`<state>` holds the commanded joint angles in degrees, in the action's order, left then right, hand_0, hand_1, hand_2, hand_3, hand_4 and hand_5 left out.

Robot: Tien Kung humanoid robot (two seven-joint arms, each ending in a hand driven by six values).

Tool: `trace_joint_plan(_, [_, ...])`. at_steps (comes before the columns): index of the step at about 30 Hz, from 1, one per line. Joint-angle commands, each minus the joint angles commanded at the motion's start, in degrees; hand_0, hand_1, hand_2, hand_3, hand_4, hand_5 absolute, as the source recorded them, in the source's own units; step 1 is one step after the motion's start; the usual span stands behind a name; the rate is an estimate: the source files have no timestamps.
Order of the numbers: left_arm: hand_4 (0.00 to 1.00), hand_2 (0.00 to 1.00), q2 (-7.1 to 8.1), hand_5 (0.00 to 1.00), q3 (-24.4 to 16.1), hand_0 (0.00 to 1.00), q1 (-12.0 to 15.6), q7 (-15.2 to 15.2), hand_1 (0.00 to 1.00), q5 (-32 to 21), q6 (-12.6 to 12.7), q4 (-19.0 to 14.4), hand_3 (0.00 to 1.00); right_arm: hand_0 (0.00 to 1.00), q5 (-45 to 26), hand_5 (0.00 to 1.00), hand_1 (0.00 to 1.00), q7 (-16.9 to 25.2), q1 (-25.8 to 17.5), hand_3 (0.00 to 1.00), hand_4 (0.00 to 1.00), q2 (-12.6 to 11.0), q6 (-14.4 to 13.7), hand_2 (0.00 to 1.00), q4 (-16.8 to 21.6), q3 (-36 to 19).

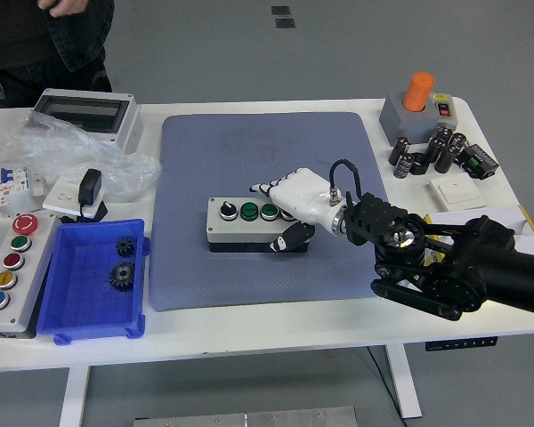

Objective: Pick up the button,place it on the desk,press the button,press the button

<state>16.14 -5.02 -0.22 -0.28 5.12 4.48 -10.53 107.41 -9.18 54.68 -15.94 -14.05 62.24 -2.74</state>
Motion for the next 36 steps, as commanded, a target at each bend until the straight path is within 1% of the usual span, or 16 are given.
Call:
trace_joint_plan(1, [0.567, 0.588, -0.01, 0.312, 0.0, 0.591, 0.0, 0.0, 0.627, 0.0, 0.0, 0.0, 0.61, 0.606, 0.0, 0.585, 0.676, 0.0, -0.1, 0.998, 0.998, -0.4, 0.1, 0.878, 0.6, -0.6])
trace_joint_plan(2, [0.566, 0.588, -0.02, 0.313, 0.0, 0.59, 0.0, 0.0, 0.628, 0.0, 0.0, 0.0, 0.608, 0.606, 0.0, 0.604, 0.669, 0.1, -0.4, 0.998, 0.998, -1.1, 0.3, 0.901, 1.4, -1.5])
trace_joint_plan(6, [0.566, 0.588, -0.07, 0.313, 0.1, 0.59, 0.0, -0.2, 0.628, -0.2, 0.0, 0.0, 0.608, 0.606, 0.6, 0.604, 0.669, -0.1, -2.5, 0.998, 0.998, -5.1, 1.3, 0.901, 6.0, -6.4])
trace_joint_plan(8, [0.566, 0.588, -0.09, 0.313, 0.2, 0.59, 0.1, -0.3, 0.628, -0.4, 0.0, 0.0, 0.608, 0.606, 1.4, 0.604, 0.669, -0.6, -4.3, 0.998, 0.998, -7.2, 1.9, 0.901, 8.5, -8.9])
trace_joint_plan(9, [0.563, 0.589, -0.11, 0.31, 0.4, 0.591, 0.2, -0.4, 0.629, -0.6, 0.0, 0.0, 0.608, 0.598, 2.0, 0.63, 0.663, -1.1, -5.6, 0.998, 0.998, -8.5, 2.3, 0.905, 10.1, -10.6])
trace_joint_plan(13, [0.563, 0.589, -0.18, 0.31, 0.5, 0.591, 0.3, -0.5, 0.629, -0.8, 0.0, 0.0, 0.608, 0.598, 4.7, 0.63, 0.663, -3.3, -10.1, 0.998, 0.998, -13.0, 3.2, 0.905, 15.8, -16.1])
trace_joint_plan(14, [0.557, 0.59, -0.2, 0.3, 0.5, 0.59, 0.4, -0.6, 0.628, -0.9, 0.0, 0.0, 0.609, 0.608, 5.9, 0.73, 0.666, -4.3, -11.5, 0.998, 0.998, -14.4, 3.4, 0.904, 17.7, -17.8])
trace_joint_plan(16, [0.557, 0.59, -0.23, 0.3, 0.5, 0.59, 0.4, -0.6, 0.628, -1.0, 0.0, 0.0, 0.609, 0.608, 8.5, 0.73, 0.666, -6.5, -13.8, 0.998, 0.998, -16.7, 3.8, 0.904, 20.9, -20.4])
trace_joint_plan(19, [0.557, 0.59, -0.22, 0.3, 0.6, 0.59, 0.4, -0.6, 0.628, -1.0, 0.1, 0.0, 0.609, 0.608, 11.3, 0.73, 0.666, -9.4, -15.2, 0.998, 0.998, -18.4, 5.1, 0.904, 24.5, -21.2])
trace_joint_plan(20, [0.555, 0.591, -0.21, 0.301, 0.6, 0.59, 0.4, -0.6, 0.629, -1.0, 0.1, 0.0, 0.61, 0.622, 12.0, 0.816, 0.666, -10.4, -15.5, 0.998, 0.998, -18.8, 5.6, 0.859, 25.9, -21.2])
trace_joint_plan(25, [0.555, 0.591, -0.1, 0.301, 0.5, 0.59, 0.2, -0.6, 0.629, -0.9, 0.1, 0.0, 0.61, 0.622, 13.0, 0.816, 0.666, -13.9, -15.8, 0.998, 0.998, -20.0, 8.2, 0.859, 31.8, -20.0])
trace_joint_plan(26, [0.555, 0.591, -0.09, 0.306, 0.5, 0.59, 0.2, -0.6, 0.629, -0.9, 0.1, 0.0, 0.61, 0.568, 12.6, 0.46, 0.593, -14.2, -15.7, 0.998, 0.683, -20.0, 8.9, 0.656, 32.5, -19.5])
trace_joint_plan(28, [0.555, 0.591, -0.07, 0.306, 0.7, 0.59, 0.2, -0.6, 0.629, -1.0, 0.1, 0.1, 0.61, 0.568, 11.6, 0.46, 0.593, -14.7, -15.3, 0.998, 0.683, -19.8, 10.0, 0.656, 33.3, -18.3])
trace_joint_plan(31, [0.555, 0.591, -0.03, 0.306, 1.0, 0.59, 0.1, -0.6, 0.629, -1.3, 0.1, 0.1, 0.61, 0.568, 10.4, 0.46, 0.593, -15.0, -14.8, 0.998, 0.683, -19.0, 11.2, 0.656, 32.7, -16.7])
trace_joint_plan(32, [0.553, 0.591, -0.03, 0.306, 1.0, 0.59, 0.1, -0.6, 0.63, -1.3, 0.1, 0.1, 0.611, 0.478, 10.2, 0.067, 0.516, -15.0, -14.6, 0.992, 0.364, -18.7, 11.3, 0.347, 32.4, -16.3])
trace_joint_plan(36, [0.553, 0.591, 0.04, 0.306, 1.3, 0.59, 0.1, -0.6, 0.63, -1.6, 0.0, 0.1, 0.611, 0.478, 9.4, 0.067, 0.516, -15.0, -14.1, 0.992, 0.364, -17.5, 11.8, 0.347, 30.5, -15.0])
